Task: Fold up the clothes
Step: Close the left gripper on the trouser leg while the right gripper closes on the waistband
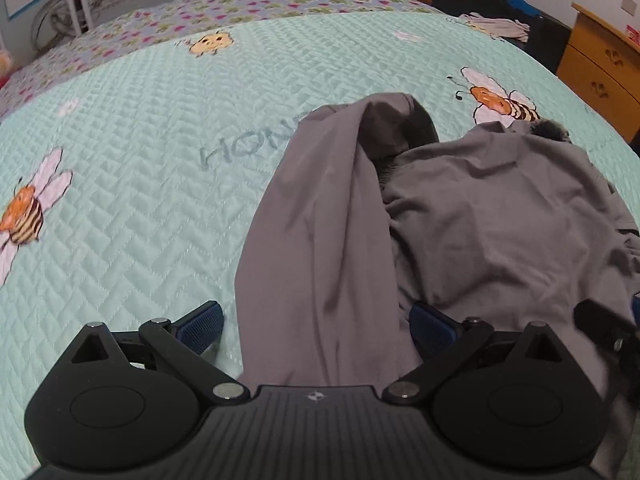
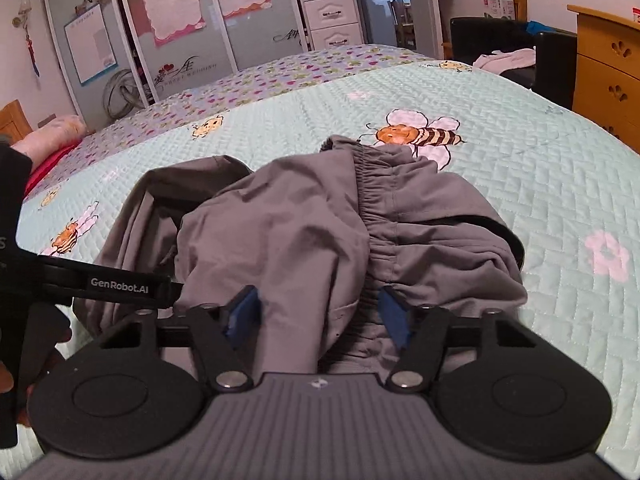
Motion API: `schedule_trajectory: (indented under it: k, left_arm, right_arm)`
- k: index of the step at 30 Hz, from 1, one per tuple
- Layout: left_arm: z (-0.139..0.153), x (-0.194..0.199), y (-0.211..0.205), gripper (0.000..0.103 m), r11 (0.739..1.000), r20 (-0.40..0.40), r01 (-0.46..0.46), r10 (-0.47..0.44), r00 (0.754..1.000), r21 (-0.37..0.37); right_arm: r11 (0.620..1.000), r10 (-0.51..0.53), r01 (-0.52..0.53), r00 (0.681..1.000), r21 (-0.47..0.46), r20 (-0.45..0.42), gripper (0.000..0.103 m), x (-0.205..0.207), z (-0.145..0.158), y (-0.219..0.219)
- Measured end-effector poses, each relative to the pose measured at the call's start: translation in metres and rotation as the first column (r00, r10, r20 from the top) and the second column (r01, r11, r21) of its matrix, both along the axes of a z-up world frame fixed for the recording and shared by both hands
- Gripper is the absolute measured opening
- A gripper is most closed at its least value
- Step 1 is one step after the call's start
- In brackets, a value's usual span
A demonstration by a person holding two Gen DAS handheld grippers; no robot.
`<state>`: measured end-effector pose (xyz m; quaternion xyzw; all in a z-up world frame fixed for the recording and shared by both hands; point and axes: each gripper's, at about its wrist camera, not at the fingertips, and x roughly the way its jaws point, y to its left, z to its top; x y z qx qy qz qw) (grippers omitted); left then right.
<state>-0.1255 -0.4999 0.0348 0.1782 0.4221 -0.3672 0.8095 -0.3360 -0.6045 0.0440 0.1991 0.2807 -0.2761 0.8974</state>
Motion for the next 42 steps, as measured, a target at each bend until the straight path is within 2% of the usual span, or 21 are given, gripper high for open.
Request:
schedule_trajectory:
  k: [1,2,3,4,5,6,8,11,13,15,19,22,25,30,35,37,39,40,42]
  left_arm:
    - [0.001,0.001,0.000,0.085,1.000,0.000,0.006,-0.006,1.000,-0.007]
    - [0.002,0.001,0.002,0.079,1.000,-0.019,0.007,-0.008,1.000,-0.019]
    - [0.004,0.001,0.003,0.065,0.999,-0.038,0.008,-0.009,0.999,-0.031]
    - [0.006,-0.001,0.004,0.045,0.999,-0.038,0.016,-0.017,0.999,-0.035]
    - [0.008,-0.004,0.004,0.034,0.999,-0.025,0.023,-0.024,0.999,-0.026]
    - [0.011,-0.007,0.006,0.026,0.999,-0.015,0.027,-0.027,1.000,-0.022]
    - [0.017,-0.013,0.011,0.019,0.999,-0.006,0.030,-0.030,1.000,-0.034]
    - [0.034,-0.027,0.023,0.016,0.997,0.052,0.059,-0.056,0.997,-0.050]
    - [0.049,-0.037,0.036,0.014,0.994,0.114,0.081,-0.073,0.991,-0.072]
    - [0.067,-0.044,0.051,0.014,0.991,0.151,0.082,-0.066,0.986,-0.101]
    - [0.110,-0.048,0.093,0.013,0.981,0.173,0.039,-0.006,0.985,-0.189]
    - [0.154,-0.050,0.127,0.013,0.962,0.207,0.019,0.040,0.978,-0.273]
    - [0.199,-0.052,0.162,0.013,0.939,0.208,0.017,0.058,0.976,-0.343]
    - [0.262,-0.062,0.214,0.013,0.916,0.220,0.039,0.055,0.974,-0.400]
    - [0.321,-0.075,0.270,0.013,0.880,0.302,0.055,0.102,0.948,-0.471]
    - [0.338,-0.075,0.288,0.013,0.876,0.307,0.047,0.118,0.944,-0.480]
    - [0.347,-0.073,0.300,0.013,0.880,0.292,0.040,0.114,0.950,-0.473]
    - [0.350,-0.072,0.305,0.014,0.885,0.282,0.036,0.110,0.953,-0.464]
    - [0.335,-0.072,0.314,0.014,0.903,0.279,0.032,0.099,0.955,-0.429]
  right_arm:
    - [1.000,-0.004,0.004,1.000,-0.007,0.002,0.037,-0.001,-0.001,0.000]
    - [1.000,0.001,-0.001,1.000,-0.007,0.014,0.025,-0.004,-0.001,-0.001]
    - [1.000,0.016,-0.016,0.999,0.010,0.039,0.002,-0.008,-0.002,-0.003]
    - [0.999,0.026,-0.028,0.997,0.035,0.067,0.002,-0.011,-0.002,-0.004]
    - [0.999,0.025,-0.029,0.996,0.042,0.084,0.002,-0.014,-0.001,-0.003]
    - [0.999,0.027,-0.030,0.995,0.032,0.094,0.002,-0.017,0.001,0.000]
    - [0.999,0.046,-0.047,0.990,0.005,0.136,0.001,-0.023,0.008,0.009]
    - [0.995,0.085,-0.074,0.980,-0.067,0.182,0.001,-0.033,0.023,0.027]
    - [0.986,0.104,-0.079,0.979,-0.148,0.174,0.001,-0.039,0.036,0.043]
    - [0.967,0.117,-0.077,0.981,-0.244,0.154,0.001,-0.047,0.050,0.061]
    - [0.912,0.137,-0.081,0.984,-0.403,0.112,0.001,-0.064,0.087,0.091]
    - [0.854,0.134,-0.073,0.988,-0.514,0.082,0.001,-0.075,0.127,0.110]
    - [0.791,0.122,-0.043,0.988,-0.610,0.089,0.000,-0.085,0.179,0.130]
    - [0.682,0.133,-0.016,0.986,-0.731,0.103,0.000,-0.090,0.258,0.162]
    - [0.579,0.186,-0.013,0.976,-0.816,0.116,0.000,-0.083,0.321,0.204]
    - [0.538,0.222,-0.013,0.967,-0.843,0.127,0.000,-0.077,0.341,0.224]
    - [0.535,0.252,-0.027,0.959,-0.844,0.129,0.000,-0.064,0.361,0.239]
    - [0.549,0.267,-0.048,0.956,-0.835,0.121,0.000,-0.055,0.369,0.244]
    - [0.589,0.302,-0.112,0.949,-0.801,0.090,0.000,-0.037,0.379,0.253]
